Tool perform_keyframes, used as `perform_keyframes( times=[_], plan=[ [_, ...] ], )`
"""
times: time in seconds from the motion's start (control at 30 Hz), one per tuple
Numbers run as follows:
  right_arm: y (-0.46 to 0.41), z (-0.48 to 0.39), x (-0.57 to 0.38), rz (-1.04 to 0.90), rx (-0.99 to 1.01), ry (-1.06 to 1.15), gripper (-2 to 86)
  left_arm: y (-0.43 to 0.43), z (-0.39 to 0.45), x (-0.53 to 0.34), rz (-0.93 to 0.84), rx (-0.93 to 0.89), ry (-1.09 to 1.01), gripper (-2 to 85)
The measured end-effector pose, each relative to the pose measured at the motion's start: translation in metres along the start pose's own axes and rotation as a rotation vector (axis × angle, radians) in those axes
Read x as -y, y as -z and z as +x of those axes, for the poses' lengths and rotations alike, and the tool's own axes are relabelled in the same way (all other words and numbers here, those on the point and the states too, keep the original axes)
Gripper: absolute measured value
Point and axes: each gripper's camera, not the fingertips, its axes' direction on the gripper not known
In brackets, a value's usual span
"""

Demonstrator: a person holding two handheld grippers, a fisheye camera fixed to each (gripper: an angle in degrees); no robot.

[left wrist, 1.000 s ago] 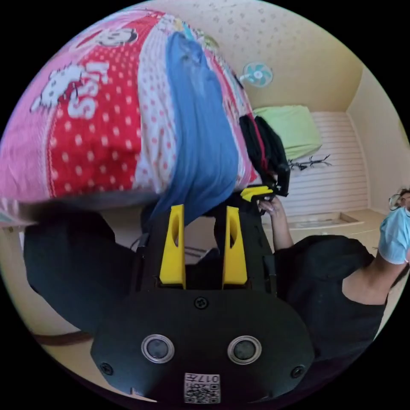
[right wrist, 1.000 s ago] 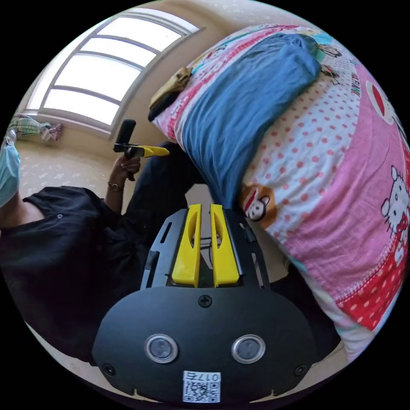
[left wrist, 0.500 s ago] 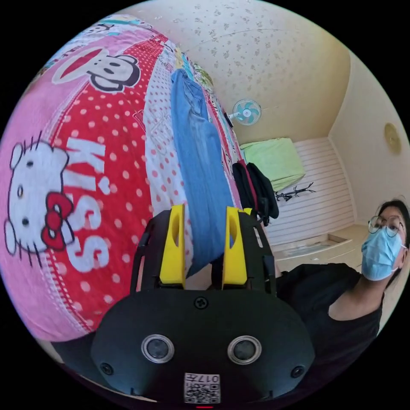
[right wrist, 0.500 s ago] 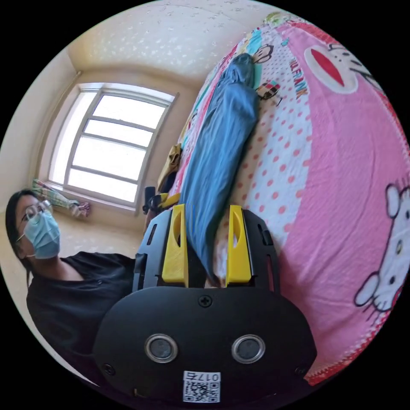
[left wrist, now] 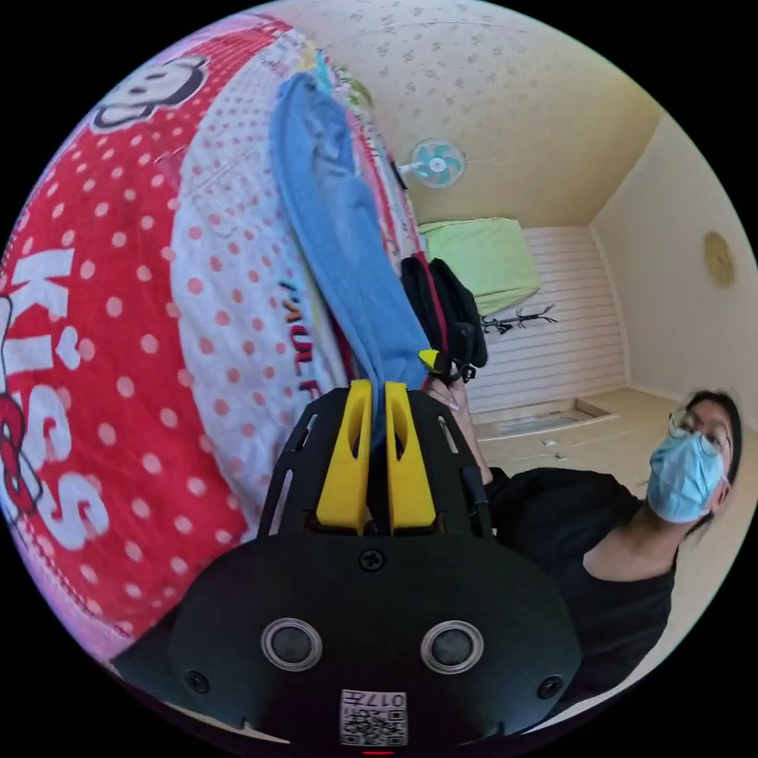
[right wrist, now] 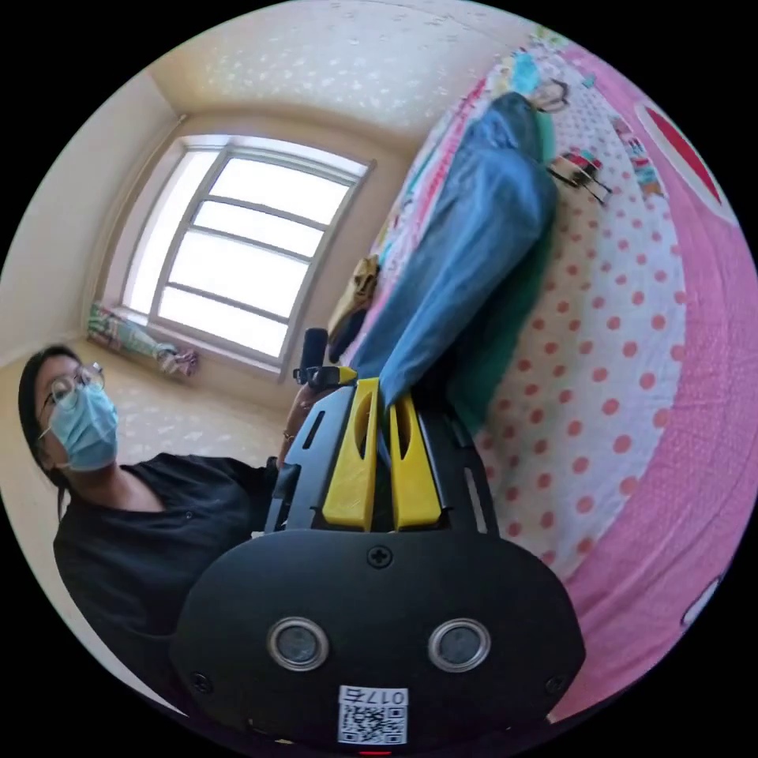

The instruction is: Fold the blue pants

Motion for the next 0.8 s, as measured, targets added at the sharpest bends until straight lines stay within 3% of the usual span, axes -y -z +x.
perform_keyframes(
  times=[0.3, 0.47, 0.67, 0.8],
  plan=[
    [0.117, -0.272, -0.049, 0.129, 0.123, 0.702, 0.5, 0.087, 0.226, -0.070, 0.207, -0.304, -0.605, 0.7],
    [0.184, -0.421, -0.057, 0.324, -0.079, 0.929, 0.6, 0.114, 0.361, -0.079, 0.271, -0.282, -0.921, 0.6],
    [0.229, -0.462, -0.020, 0.418, -0.086, 0.838, 0.7, 0.127, 0.428, -0.056, 0.415, -0.210, -0.929, 0.2],
    [0.233, -0.419, 0.029, 0.374, -0.175, 0.651, 0.8, 0.117, 0.402, -0.010, 0.463, -0.014, -0.742, 0.1]
  ],
)
